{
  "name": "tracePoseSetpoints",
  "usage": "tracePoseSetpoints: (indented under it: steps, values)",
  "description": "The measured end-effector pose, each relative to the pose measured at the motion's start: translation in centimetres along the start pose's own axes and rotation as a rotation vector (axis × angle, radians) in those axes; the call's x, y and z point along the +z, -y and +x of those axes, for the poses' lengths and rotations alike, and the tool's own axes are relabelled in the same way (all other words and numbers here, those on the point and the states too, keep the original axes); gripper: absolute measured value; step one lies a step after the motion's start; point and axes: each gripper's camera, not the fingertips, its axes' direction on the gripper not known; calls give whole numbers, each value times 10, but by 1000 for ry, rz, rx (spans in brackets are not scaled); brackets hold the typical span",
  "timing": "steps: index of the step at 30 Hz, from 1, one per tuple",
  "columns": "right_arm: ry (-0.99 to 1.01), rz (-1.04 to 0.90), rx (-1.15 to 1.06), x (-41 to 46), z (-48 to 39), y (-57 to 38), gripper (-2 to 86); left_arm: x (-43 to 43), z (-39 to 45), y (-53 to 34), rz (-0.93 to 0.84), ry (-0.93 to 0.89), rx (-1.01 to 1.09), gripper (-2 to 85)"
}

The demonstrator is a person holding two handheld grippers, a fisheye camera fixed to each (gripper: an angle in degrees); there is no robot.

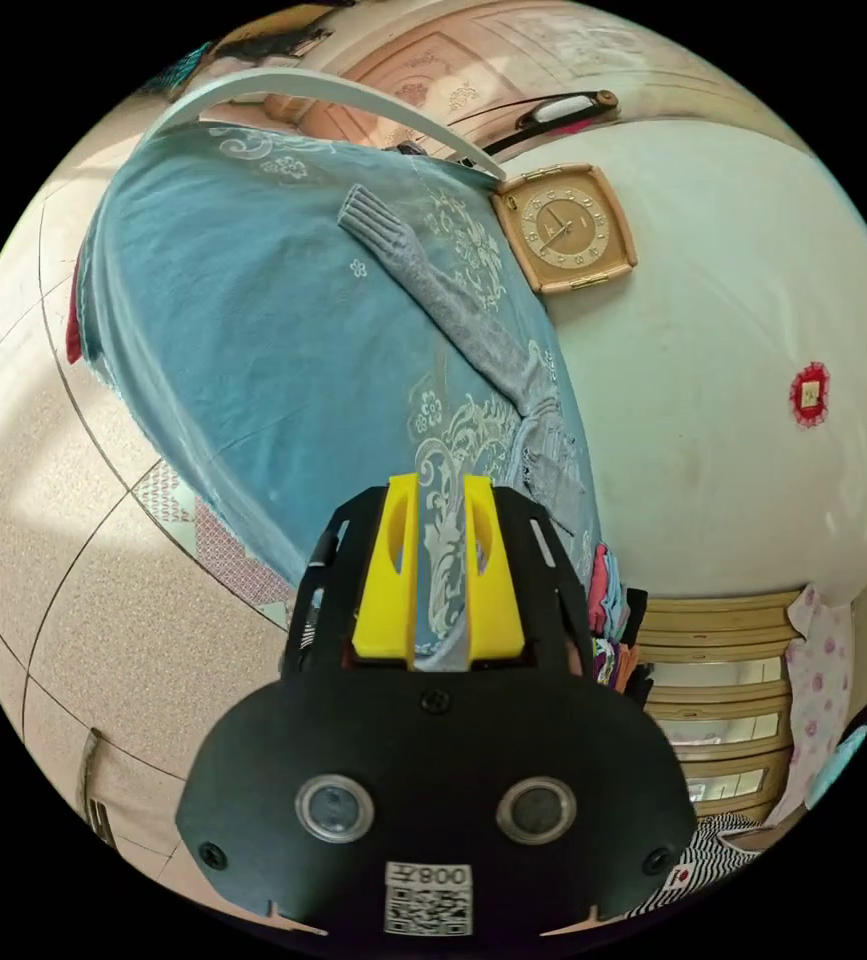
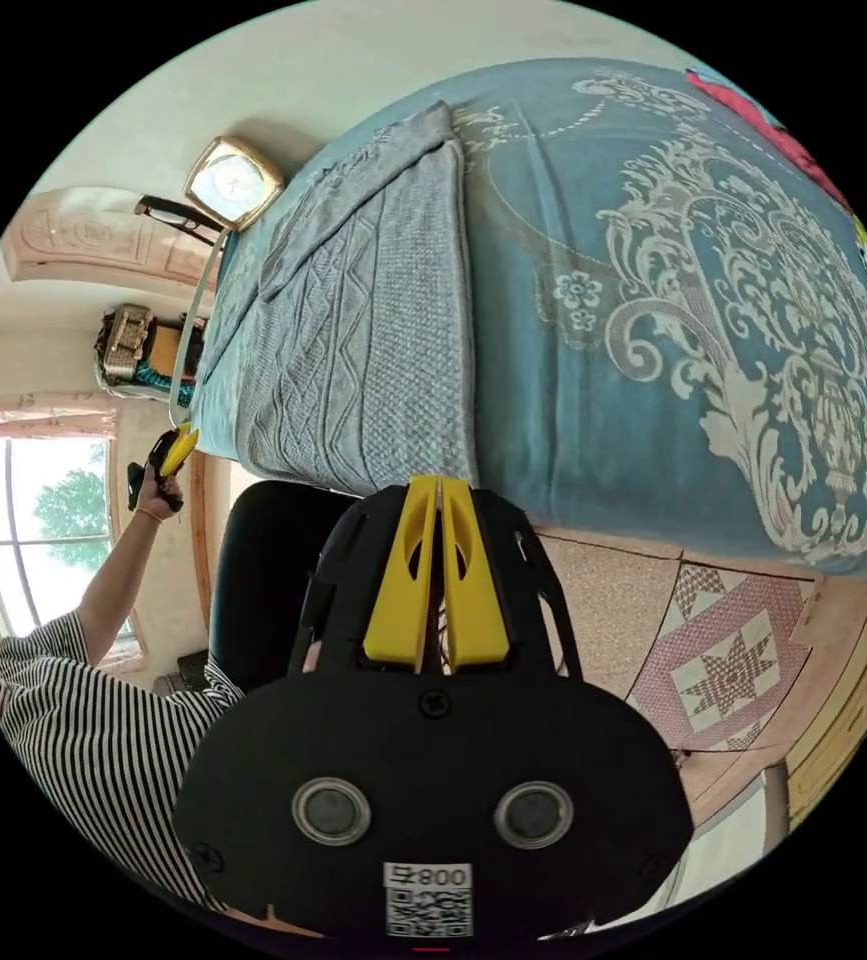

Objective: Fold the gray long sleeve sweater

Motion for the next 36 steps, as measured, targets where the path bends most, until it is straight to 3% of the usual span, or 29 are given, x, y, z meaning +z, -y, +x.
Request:
tracePoseSetpoints:
  steps: [4,10,20,25,30,33,36]
  values:
    - [-52,-72,-265,45,-91,58,1,-6,-13,56,95,5,-89,74]
    - [-33,-115,-479,108,-169,115,2,-6,-22,118,194,81,-137,89]
    - [-6,-146,-545,169,-191,171,14,35,26,139,221,171,-17,40]
    - [125,-124,-497,161,-185,199,50,71,156,67,203,-67,341,25]
    - [399,-20,-426,137,-188,247,63,148,277,-58,54,13,690,22]
    - [616,-51,-354,143,-187,284,77,198,317,-119,-25,98,825,21]
    - [618,-43,-303,149,-182,312,85,235,344,-160,-73,186,923,21]
